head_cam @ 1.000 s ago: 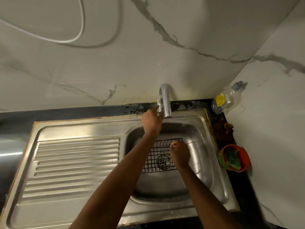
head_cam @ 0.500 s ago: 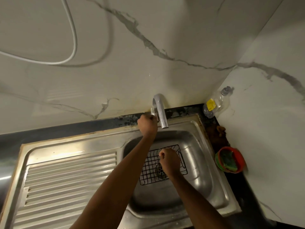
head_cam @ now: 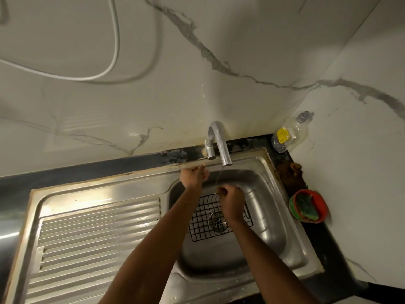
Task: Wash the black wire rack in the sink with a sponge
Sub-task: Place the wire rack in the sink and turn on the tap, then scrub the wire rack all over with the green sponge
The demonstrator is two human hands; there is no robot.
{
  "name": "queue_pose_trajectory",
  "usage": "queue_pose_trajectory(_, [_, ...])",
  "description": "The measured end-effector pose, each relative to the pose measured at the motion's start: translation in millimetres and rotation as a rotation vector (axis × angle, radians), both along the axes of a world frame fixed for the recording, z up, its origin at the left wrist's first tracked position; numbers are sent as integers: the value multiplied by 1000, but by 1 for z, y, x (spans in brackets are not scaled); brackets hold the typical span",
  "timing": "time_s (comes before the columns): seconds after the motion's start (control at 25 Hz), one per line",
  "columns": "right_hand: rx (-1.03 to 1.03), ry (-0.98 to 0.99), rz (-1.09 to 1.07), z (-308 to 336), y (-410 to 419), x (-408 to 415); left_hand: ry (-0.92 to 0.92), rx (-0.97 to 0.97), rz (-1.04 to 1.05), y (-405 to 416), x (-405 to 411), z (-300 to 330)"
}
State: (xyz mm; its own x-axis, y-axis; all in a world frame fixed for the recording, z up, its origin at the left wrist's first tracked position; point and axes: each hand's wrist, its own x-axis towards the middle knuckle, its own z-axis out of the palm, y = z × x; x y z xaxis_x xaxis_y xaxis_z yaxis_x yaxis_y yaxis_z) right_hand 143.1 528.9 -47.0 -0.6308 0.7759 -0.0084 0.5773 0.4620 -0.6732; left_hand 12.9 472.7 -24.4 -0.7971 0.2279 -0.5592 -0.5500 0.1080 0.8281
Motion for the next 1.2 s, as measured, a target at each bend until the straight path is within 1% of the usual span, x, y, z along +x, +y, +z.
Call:
queue_pose_trajectory(0.08, [-14,-13,-17,8,-1,8,153,-263,-251,-21,27,-15])
queue_pose_trajectory(0.12, [-34,-18,-31,9,3,10,213,-360,-361,-27,41,-24])
queue_pose_trajectory(0.2, [-57,-16,-69,13,-1,23,253,-459,-462,-46,70,-39])
queue_pose_trajectory(0.32, [-68,-8,-118,16,-4,50,207,-500,-480,-56,101,-46])
queue_pose_trajectory(0.44, [-91,12,-173,18,4,81,195,-487,-527,-51,123,-41])
queue_pose_trajectory(0.52, [-94,79,-227,25,17,100,152,-469,-546,-42,136,-39])
queue_pose_trajectory(0.68, [-90,203,-437,52,69,135,10,-362,-499,-7,165,-41])
queue_pose_trajectory(0.8, [64,207,-525,66,119,165,-29,-287,-516,24,191,-26])
queue_pose_trajectory(0.84, [115,154,-519,66,135,175,-39,-253,-520,35,199,-22])
queue_pose_trajectory(0.88, [120,56,-493,66,149,182,-47,-224,-523,45,208,-19])
queue_pose_trajectory(0.96, [60,-206,-415,64,167,186,-62,-160,-516,65,221,-11])
queue_pose_trajectory(1.04, [64,-418,-339,62,176,187,-80,-96,-503,85,234,-5])
queue_pose_trajectory(1.08, [83,-465,-317,60,177,186,-91,-73,-506,93,239,-2])
queue_pose_trajectory(1.2, [122,-506,-272,58,179,186,-82,-41,-522,112,248,-1])
